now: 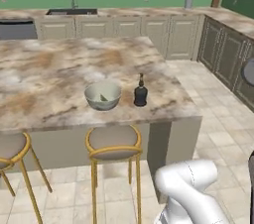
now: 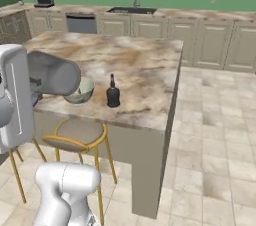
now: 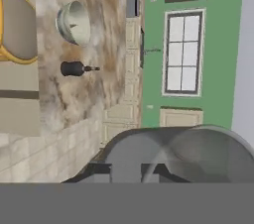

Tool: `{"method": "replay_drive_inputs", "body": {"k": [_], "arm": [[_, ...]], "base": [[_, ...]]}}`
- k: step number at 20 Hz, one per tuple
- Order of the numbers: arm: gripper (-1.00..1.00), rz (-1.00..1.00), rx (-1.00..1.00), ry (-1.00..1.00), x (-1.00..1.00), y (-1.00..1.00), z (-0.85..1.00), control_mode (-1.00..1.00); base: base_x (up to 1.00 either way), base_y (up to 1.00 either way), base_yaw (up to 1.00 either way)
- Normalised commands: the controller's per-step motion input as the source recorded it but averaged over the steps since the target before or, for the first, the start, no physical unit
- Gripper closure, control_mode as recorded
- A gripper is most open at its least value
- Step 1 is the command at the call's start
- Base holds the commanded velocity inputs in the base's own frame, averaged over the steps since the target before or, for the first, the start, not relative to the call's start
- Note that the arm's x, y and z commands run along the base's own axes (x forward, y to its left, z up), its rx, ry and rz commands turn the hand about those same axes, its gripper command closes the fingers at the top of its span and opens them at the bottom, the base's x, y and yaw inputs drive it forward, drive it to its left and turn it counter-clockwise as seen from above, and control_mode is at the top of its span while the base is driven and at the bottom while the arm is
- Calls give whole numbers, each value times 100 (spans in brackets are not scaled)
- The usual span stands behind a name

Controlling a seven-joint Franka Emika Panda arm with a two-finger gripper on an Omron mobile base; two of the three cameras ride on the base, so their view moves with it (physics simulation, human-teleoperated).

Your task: There is a bowl on the dining counter. Grab a lemon wedge from the fridge and place it in the bowl. Then get the liquor bottle and glass cup from the cabinet and place them next to the bowl.

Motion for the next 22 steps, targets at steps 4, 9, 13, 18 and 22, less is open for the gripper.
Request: {"method": "replay_drive_inputs", "body": {"k": [4,9,13,18,22], "arm": [[100,0,0,0,0,0,0,100],[100,0,0,0,0,0,0,100],[100,0,0,0,0,0,0,100],[100,0,0,0,0,0,0,100],[100,0,0,0,0,0,0,100]], "base": [[0,100,37],[19,94,11],[21,98,0],[31,91,-8],[47,34,-6]]}}
